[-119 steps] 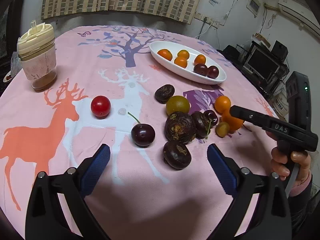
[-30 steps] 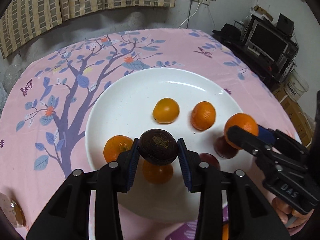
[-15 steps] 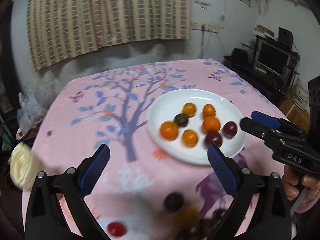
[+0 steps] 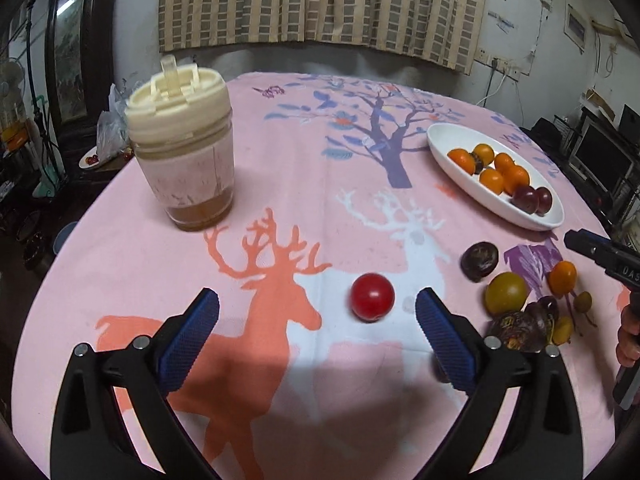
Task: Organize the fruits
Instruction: 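Grasp a red cherry tomato with the left tool while the right tool grasps an orange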
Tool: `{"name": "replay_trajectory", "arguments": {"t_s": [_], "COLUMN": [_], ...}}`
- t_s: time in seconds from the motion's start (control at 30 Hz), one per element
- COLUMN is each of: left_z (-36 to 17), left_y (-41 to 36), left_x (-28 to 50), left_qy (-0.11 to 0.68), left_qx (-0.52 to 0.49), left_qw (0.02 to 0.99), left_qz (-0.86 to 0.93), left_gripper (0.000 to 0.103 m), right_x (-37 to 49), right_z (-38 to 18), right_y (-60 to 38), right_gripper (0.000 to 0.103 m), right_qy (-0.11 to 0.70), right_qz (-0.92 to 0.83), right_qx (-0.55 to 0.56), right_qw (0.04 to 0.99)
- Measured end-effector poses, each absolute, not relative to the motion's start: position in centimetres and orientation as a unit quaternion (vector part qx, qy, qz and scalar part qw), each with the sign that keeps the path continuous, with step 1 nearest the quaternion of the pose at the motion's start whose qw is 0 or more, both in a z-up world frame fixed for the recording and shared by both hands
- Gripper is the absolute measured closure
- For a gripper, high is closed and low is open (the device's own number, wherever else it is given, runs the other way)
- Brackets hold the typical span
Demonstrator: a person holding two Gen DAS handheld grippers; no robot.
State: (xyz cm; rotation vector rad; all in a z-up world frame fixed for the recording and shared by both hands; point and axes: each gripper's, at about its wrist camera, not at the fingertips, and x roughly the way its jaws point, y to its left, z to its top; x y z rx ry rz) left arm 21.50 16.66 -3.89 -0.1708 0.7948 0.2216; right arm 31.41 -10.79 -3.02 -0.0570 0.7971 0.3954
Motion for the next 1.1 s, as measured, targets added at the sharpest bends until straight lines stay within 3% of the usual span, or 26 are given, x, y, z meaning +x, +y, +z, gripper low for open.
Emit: {"name": "replay_trajectory", "arguments": {"t_s": [0.23, 0.47, 0.57, 0.7, 0.77, 0.83, 1.1], "left_z": [-4.2, -4.3, -4.3, -4.5, -4.5, -4.7, -5.4], "left_y": [17.0, 17.0, 17.0, 16.8, 16.3, 15.8, 14.1], "left_x": [21.1, 21.0, 21.0, 21.0, 21.2, 21.7, 23.7], "left_qy": [0.387, 0.387, 0.388, 0.392, 0.394, 0.403, 0.426], "left_qx": [-0.089, -0.089, -0.090, -0.093, -0.088, -0.080, -0.033], "left_qw": [0.912, 0.911, 0.911, 0.912, 0.913, 0.911, 0.903], "left_qz": [0.106, 0.109, 0.106, 0.081, 0.063, 0.046, 0.037], "left_gripper": [0.006, 0.006, 0.006, 0.007, 0.014, 0.027, 0.047], "right_x": [31.3, 31.6, 31.2, 31.1, 31.0, 31.0, 31.2], "right_z": [-4.8, -6.5, -6.7, -6.1, -5.6, -5.4, -5.4], "right_y": [-9.8, -9.4, -9.0, -9.3, -9.8, -10.0, -10.0], "right_gripper": [0.036, 0.050, 0.063, 0.063, 0.063, 0.063, 0.063], "right_qy": [0.411, 0.439, 0.441, 0.435, 0.428, 0.426, 0.429], "right_qz": [0.181, 0.170, 0.184, 0.189, 0.186, 0.182, 0.182], "right_qx": [-0.072, -0.103, -0.113, -0.097, -0.087, -0.084, -0.081], "right_qw": [0.890, 0.876, 0.871, 0.875, 0.880, 0.882, 0.881]}}
